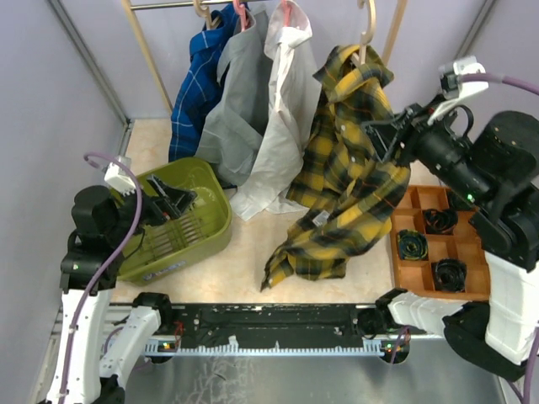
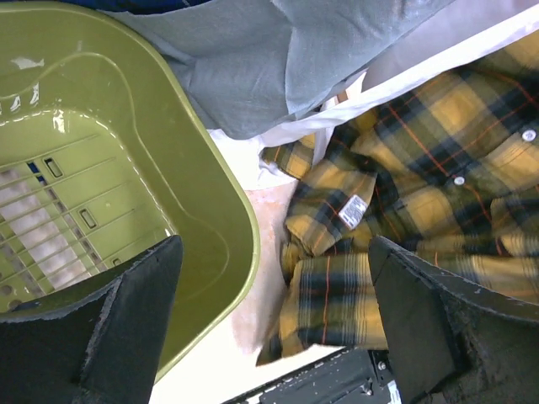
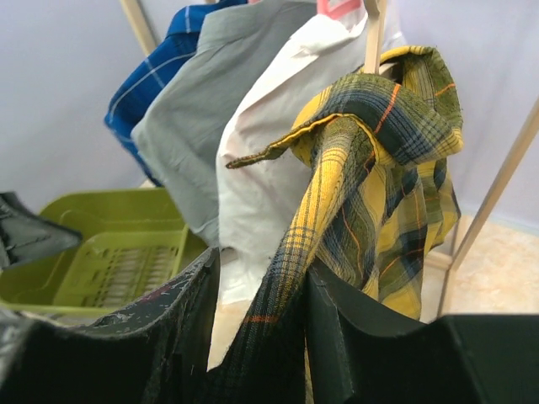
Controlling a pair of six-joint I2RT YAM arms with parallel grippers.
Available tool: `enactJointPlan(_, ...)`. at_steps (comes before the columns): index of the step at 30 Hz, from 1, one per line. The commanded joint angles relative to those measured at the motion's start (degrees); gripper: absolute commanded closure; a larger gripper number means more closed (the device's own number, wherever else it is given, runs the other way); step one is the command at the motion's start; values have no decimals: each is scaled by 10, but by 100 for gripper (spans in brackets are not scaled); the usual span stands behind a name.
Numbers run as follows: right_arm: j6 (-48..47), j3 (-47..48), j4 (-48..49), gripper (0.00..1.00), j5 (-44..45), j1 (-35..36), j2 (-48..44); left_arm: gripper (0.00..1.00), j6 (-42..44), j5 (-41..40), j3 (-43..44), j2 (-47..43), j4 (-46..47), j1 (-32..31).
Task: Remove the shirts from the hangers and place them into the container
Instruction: Pick up the hanger from the clothesline.
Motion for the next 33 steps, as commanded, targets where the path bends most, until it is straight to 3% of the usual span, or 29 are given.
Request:
enactJointPlan(1, 23, -33, 12, 100, -47, -3, -37, 4, -2, -6, 28, -11, -37, 3)
enactJointPlan(23, 5, 57, -108, 100, -33, -3, -33, 4, -59, 10, -25, -30, 15, 3)
enactJointPlan(29, 31, 90, -114, 100, -67, -3, -37, 4, -56, 16, -4, -36, -11, 4)
enactJointPlan(33, 57, 55, -74, 100, -132, -3, -65, 4, -41, 20, 30, -39, -54, 4)
